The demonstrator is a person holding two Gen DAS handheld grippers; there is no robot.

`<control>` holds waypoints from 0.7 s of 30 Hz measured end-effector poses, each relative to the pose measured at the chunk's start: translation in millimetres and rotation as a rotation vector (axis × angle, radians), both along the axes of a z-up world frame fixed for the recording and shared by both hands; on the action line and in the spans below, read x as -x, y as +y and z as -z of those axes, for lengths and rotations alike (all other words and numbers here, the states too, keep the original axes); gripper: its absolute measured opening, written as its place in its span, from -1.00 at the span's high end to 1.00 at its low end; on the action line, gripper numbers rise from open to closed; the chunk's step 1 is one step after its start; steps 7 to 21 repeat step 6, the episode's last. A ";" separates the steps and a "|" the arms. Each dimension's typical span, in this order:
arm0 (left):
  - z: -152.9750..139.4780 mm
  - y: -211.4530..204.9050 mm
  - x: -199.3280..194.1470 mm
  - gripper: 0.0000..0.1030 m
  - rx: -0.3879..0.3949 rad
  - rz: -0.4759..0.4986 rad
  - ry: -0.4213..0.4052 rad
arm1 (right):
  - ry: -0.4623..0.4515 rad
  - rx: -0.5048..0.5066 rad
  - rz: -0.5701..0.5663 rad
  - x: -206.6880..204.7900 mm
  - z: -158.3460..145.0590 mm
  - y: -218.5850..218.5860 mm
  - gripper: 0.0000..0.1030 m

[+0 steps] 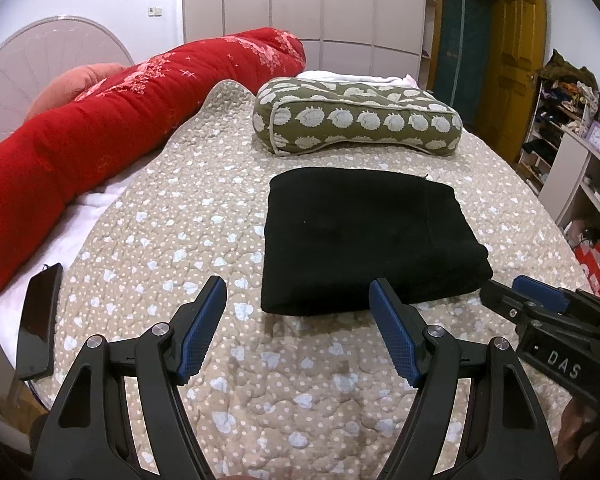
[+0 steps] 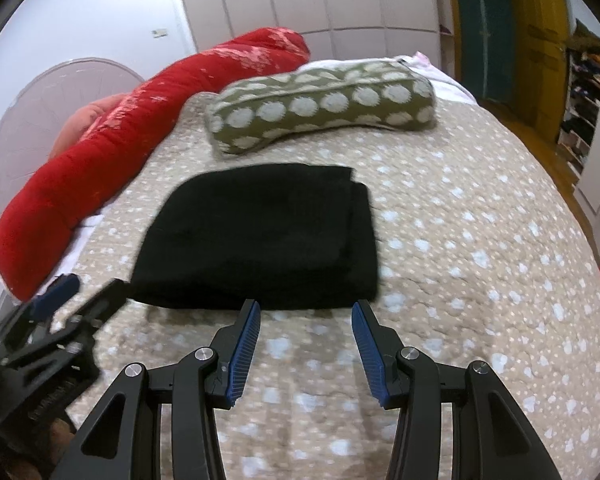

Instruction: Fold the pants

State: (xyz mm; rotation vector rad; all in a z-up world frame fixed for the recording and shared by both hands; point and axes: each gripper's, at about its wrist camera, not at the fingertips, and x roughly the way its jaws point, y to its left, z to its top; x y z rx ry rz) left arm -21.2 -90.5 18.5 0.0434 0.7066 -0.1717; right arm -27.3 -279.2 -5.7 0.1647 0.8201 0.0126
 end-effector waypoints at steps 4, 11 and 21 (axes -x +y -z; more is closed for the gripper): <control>3.5 -3.1 -3.1 -0.44 -0.004 0.009 0.007 | 0.023 -0.018 0.039 -1.7 9.7 -20.4 0.11; 5.3 -4.5 -4.6 -0.44 -0.008 0.017 0.010 | 0.017 -0.002 0.058 -2.2 11.3 -31.5 0.11; 5.3 -4.5 -4.6 -0.44 -0.008 0.017 0.010 | 0.017 -0.002 0.058 -2.2 11.3 -31.5 0.11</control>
